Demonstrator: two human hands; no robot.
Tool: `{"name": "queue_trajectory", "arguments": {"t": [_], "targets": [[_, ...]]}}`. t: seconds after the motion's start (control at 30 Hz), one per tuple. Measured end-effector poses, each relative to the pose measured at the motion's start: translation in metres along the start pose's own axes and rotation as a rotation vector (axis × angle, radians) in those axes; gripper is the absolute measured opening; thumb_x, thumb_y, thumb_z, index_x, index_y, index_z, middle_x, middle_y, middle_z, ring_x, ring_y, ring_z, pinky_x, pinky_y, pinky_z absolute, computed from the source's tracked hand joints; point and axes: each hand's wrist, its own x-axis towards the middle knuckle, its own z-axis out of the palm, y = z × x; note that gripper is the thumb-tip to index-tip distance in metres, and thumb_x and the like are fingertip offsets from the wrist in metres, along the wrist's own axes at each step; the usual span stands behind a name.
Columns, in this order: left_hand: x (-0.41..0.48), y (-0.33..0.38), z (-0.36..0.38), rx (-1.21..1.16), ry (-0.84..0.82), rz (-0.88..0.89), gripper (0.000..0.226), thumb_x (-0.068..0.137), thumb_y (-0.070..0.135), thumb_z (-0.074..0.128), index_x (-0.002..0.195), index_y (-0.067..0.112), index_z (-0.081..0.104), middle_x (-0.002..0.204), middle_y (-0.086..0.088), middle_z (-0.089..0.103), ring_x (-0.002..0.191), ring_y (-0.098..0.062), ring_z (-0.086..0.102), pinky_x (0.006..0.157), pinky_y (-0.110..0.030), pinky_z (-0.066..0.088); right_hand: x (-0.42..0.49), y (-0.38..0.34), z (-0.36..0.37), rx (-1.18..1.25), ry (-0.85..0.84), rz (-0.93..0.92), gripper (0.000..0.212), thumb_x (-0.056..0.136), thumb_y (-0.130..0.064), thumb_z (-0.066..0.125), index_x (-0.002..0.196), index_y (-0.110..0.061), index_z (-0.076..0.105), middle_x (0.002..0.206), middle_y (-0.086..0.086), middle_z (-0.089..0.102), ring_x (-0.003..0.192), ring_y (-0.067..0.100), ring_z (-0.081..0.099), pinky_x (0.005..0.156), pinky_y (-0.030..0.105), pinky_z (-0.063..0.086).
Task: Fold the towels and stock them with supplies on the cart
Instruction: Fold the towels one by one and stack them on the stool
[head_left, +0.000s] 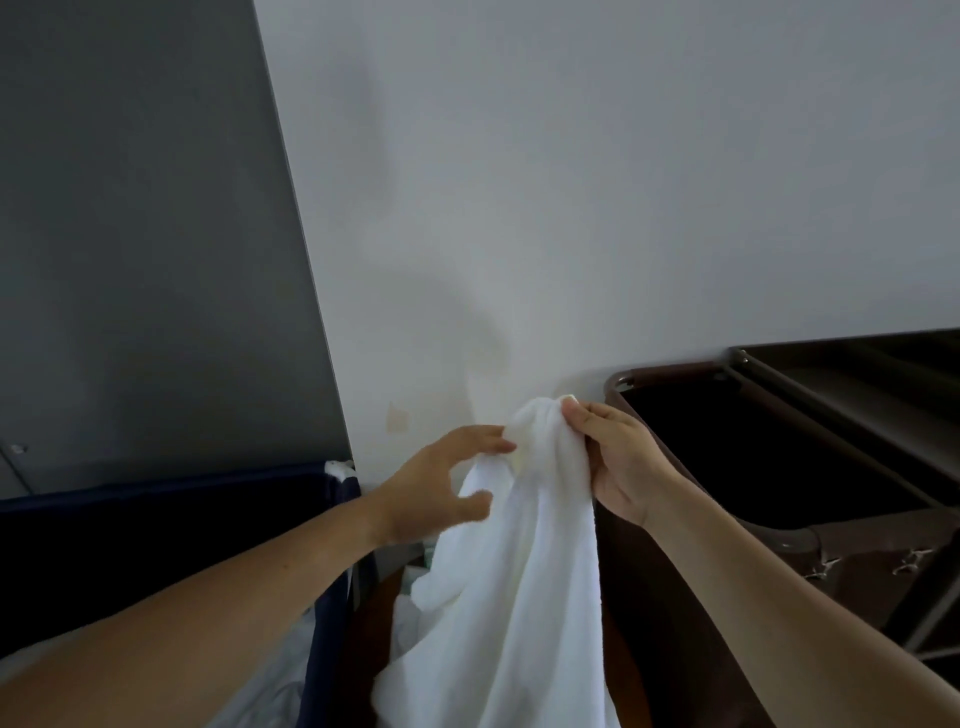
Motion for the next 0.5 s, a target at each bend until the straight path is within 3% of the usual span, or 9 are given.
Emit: {"name": "queue_trajectory", "arguments": {"t": [0.1,0.17,0.27,0.37,0.5], "targets": [[0.003,-0.008,0.011,0.098,0.162,0.020,0.023,0.088,0.019,0.073,0.097,0.040,0.067,0.124,0.019,0.055,0.106,0.019,0.048,0.094,-0.008,0.037,0.002,-0.004,0.006,-0.034,-0.021,-0.010,0.041,0.093,-0.027,0.065,0.113,0.009,0.064,0.108,0.027,0.069,0.097,0.033,0.068,0.078,0.039,0.058],[0.007,-0.009,0.009,0.047,0.242,0.021,0.023,0.089,0.013,0.072,0.084,0.036,0.068,0.104,0.013,0.062,0.089,0.009,0.057,0.082,-0.014,0.044,0.002,-0.005,0.006,-0.035,-0.037,-0.021,0.035,0.093,-0.026,0.064,0.109,0.006,0.066,0.103,0.024,0.069,0.093,0.030,0.069,0.078,0.038,0.058],[0.007,-0.013,-0.001,0.091,0.167,0.023,0.023,0.084,0.019,0.077,0.093,0.038,0.067,0.098,0.011,0.059,0.081,-0.002,0.057,0.074,-0.017,0.048,0.000,-0.006,0.003,-0.002,-0.063,-0.019,0.029,0.093,-0.024,0.064,0.103,0.002,0.068,0.098,0.020,0.071,0.089,0.026,0.070,0.074,0.035,0.059],[0.005,-0.018,-0.001,0.157,0.050,-0.007,0.032,0.084,0.019,0.077,0.102,0.041,0.063,0.092,0.014,0.058,0.078,0.001,0.057,0.071,-0.012,0.047,-0.002,-0.008,-0.001,0.015,-0.058,-0.027,0.026,0.093,-0.023,0.063,0.100,0.001,0.068,0.096,0.019,0.071,0.088,0.025,0.071,0.074,0.034,0.059],[0.014,-0.008,-0.007,-0.012,0.169,-0.066,0.004,0.093,0.025,0.069,0.095,0.029,0.067,0.065,0.008,0.065,0.055,0.002,0.056,0.057,-0.012,0.046,-0.004,-0.010,-0.009,-0.061,-0.060,-0.035,0.035,0.087,-0.027,0.068,0.103,0.004,0.069,0.103,0.021,0.072,0.092,0.028,0.071,0.078,0.035,0.059]]}}
